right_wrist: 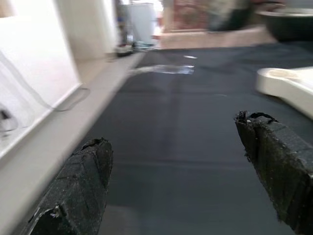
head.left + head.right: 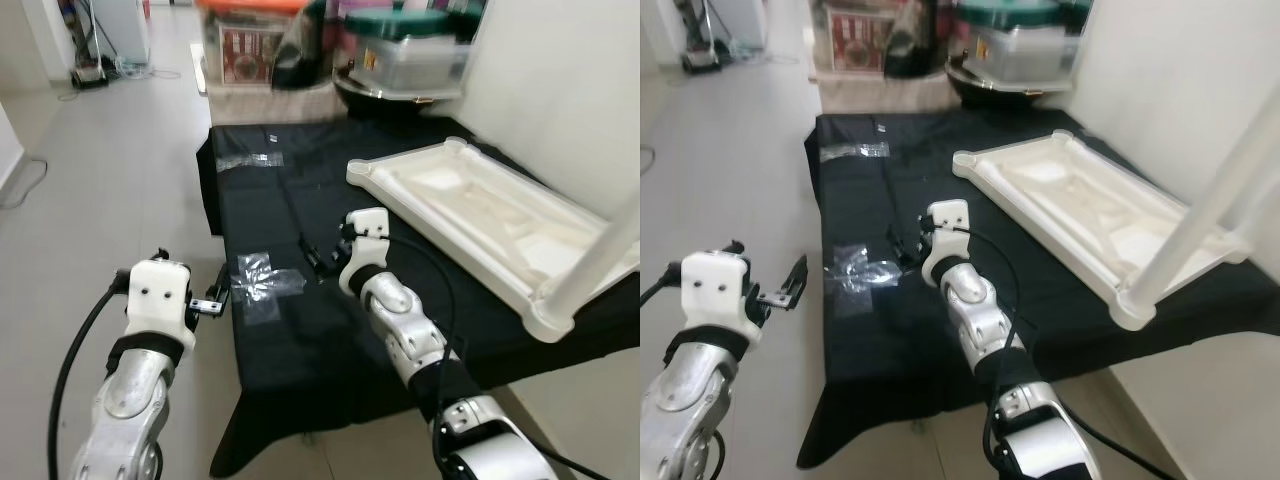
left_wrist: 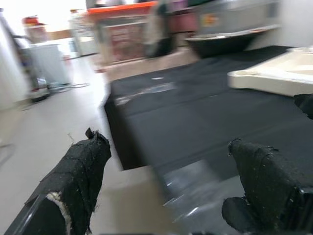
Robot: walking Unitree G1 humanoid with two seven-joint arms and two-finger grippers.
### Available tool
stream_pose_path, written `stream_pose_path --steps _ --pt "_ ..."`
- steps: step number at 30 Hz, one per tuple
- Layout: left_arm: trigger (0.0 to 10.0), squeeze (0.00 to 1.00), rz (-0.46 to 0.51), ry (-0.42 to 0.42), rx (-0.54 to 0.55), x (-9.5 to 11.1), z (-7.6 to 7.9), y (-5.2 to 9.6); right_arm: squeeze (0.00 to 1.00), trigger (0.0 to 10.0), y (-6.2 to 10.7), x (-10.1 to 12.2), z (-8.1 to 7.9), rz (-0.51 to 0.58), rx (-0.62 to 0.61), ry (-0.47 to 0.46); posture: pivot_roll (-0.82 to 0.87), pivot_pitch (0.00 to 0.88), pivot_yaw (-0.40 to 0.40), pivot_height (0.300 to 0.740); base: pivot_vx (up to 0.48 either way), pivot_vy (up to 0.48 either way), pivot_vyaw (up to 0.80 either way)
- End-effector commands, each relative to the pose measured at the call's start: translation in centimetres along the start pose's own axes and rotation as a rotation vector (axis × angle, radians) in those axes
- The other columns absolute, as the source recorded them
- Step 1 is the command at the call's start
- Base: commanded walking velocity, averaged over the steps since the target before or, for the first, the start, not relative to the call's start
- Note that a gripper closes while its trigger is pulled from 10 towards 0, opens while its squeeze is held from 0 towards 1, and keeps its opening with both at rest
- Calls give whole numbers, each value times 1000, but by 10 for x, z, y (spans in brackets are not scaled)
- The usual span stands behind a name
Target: Building children table
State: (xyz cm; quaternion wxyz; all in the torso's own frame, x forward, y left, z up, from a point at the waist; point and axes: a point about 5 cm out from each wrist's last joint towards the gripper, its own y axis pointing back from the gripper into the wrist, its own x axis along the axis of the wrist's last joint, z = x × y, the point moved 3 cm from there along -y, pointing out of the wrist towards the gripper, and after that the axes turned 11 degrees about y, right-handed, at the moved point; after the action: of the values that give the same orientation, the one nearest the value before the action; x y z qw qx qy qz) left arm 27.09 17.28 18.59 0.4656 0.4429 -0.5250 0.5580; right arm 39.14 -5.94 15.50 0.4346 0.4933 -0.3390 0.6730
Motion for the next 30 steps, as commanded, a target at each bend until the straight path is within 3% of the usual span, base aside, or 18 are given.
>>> stream_pose_path --steps 1,5,8,9,12,15,20,30 --pt "10000 0 -16 -4 -4 -4 2 0 0 10000 2 -5 6 -23 -19 8 114 0 -75 740 0 -480 500" --pt "10000 0 -16 17 11 -4 -1 1 0 10000 4 -7 7 -40 -18 34 114 0 -80 740 0 -480 800" --pt "10000 0 -12 28 18 -4 -2 1 0 10000 5 -9 7 -54 -19 0 113 0 -80 740 0 -480 800" --pt "10000 0 -4 64 44 -4 -4 1 0 10000 5 -12 8 -77 -14 23 111 0 -81 740 0 0 0" --pt "10000 0 -10 57 45 -5 -5 1 0 10000 5 -13 7 -75 -3 64 110 0 -81 740 0 0 267" --pt "10000 0 -11 38 41 -5 -5 0 0 10000 6 -14 6 -72 -6 -11 111 0 -83 740 0 0 800" --pt "10000 0 -7 84 64 -6 -8 0 0 10000 7 -24 13 -138 -41 -1 104 0 -81 740 0 0 0" --pt "10000 0 22 110 48 -2 -8 1 0 10000 8 -27 16 -158 -58 49 103 0 -80 740 108 0 0"
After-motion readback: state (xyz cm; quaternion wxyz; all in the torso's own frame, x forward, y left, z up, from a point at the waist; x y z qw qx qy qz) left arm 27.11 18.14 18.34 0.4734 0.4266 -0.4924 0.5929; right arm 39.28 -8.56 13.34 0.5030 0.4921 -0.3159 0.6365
